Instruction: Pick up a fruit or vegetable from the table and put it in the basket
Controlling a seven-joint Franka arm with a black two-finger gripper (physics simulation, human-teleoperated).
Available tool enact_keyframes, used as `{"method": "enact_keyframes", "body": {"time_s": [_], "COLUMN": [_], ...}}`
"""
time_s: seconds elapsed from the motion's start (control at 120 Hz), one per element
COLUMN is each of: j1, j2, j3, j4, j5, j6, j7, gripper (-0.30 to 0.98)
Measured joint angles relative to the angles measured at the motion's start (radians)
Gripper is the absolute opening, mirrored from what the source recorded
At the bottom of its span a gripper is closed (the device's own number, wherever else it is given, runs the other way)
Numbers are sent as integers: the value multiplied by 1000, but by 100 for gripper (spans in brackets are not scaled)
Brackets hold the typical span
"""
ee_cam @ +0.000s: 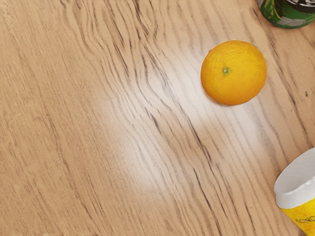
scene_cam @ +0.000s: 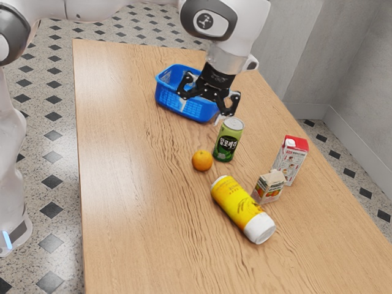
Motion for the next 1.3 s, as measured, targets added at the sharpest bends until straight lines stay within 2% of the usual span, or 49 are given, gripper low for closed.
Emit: {"method": "enact_keyframes", "body": {"time_s": [0.258,0.45,0.517,0.633,0.758,0.95,1.3], "j1": [-4,7,3,12,13,33,104], "j2": [-3,12,-37,-137,-162,-105,-92], "j3": [1,24,45,51,51,52,55], "j4": [28,22,-50,-199,-276,-292,-288], "j5": [-23,-22,-23,-23,-22,-21,-23], "j6": [92,112,119,141,175,237,283], "j7": [-362,-538,-575,-630,-666,-688,-694], "gripper": [69,69,69,69,69,69,69]}}
